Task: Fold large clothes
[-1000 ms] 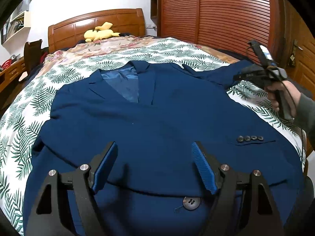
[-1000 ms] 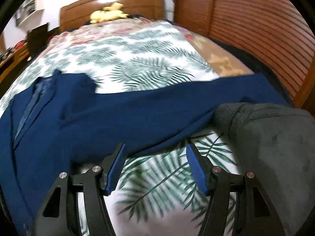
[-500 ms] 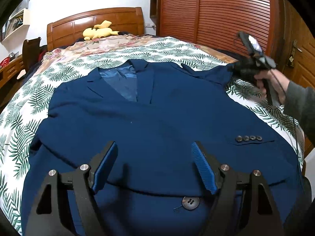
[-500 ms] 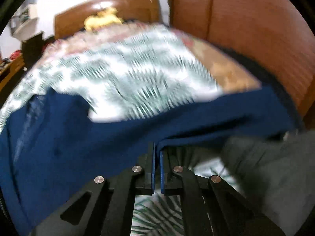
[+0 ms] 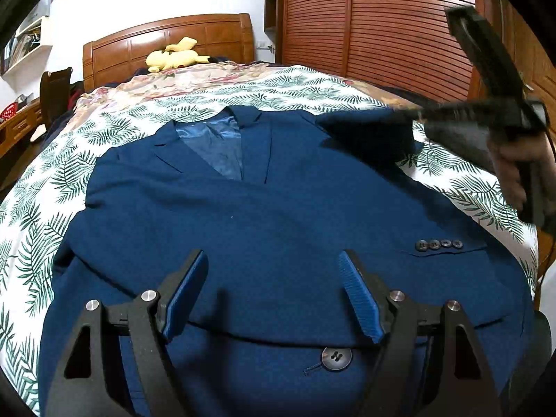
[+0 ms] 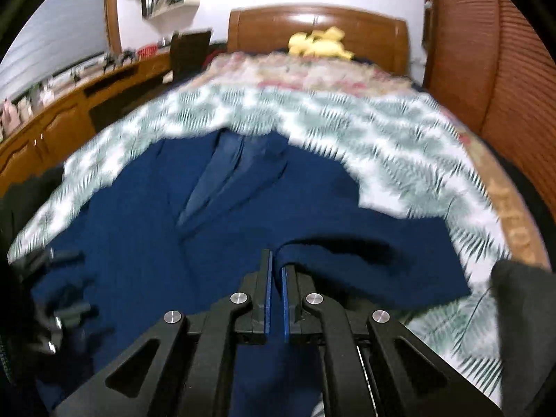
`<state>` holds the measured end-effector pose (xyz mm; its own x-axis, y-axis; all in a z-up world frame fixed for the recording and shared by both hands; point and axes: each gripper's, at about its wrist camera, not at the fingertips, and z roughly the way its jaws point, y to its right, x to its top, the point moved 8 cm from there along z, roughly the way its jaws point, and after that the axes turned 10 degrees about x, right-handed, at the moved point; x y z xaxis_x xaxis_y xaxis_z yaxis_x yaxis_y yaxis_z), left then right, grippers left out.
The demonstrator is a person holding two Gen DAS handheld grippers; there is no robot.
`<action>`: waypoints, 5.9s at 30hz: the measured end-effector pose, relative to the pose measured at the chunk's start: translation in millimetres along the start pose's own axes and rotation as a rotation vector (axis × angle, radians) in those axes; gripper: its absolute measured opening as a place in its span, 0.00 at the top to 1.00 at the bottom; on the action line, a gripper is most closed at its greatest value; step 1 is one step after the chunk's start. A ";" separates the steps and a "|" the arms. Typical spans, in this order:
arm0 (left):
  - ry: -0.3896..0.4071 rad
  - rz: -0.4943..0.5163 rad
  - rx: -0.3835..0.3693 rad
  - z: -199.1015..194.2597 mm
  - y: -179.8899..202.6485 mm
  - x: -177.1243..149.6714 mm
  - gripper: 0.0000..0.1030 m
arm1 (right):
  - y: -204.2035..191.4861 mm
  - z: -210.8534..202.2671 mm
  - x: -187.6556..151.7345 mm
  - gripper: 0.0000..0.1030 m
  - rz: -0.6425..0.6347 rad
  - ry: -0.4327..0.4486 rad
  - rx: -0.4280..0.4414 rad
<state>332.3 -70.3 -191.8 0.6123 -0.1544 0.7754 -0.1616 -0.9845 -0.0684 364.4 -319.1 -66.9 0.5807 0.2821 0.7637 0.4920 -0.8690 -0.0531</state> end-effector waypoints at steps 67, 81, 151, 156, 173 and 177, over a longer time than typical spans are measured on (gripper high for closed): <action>0.010 -0.008 -0.004 -13.1 -8.9 -2.0 0.24 | 100.7 18.5 -5.6 0.95 0.218 -0.062 -0.207; 0.078 -0.085 0.070 -72.5 -72.7 -10.7 0.24 | -37.8 -41.9 60.3 0.95 -0.009 0.105 -0.154; 0.028 0.046 -0.105 -82.7 0.9 -21.6 0.53 | -112.4 -94.6 -118.0 0.58 0.007 0.017 -0.032; -0.013 0.107 -0.187 -78.8 45.2 -28.1 0.55 | -100.1 -102.5 -129.0 0.58 0.035 0.016 -0.050; -0.165 0.216 -0.212 -38.8 93.2 -53.3 0.94 | -87.5 -115.5 -142.1 0.58 0.050 0.045 -0.032; -0.146 0.170 -0.207 -46.4 82.0 -40.5 0.95 | -90.0 -115.0 -151.4 0.58 0.069 0.049 -0.002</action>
<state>258.4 -141.0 -199.7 0.6653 -0.3406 0.6643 -0.4161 -0.9080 -0.0488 157.5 -330.4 -103.7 0.5810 0.2014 0.7886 0.4505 -0.8865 -0.1055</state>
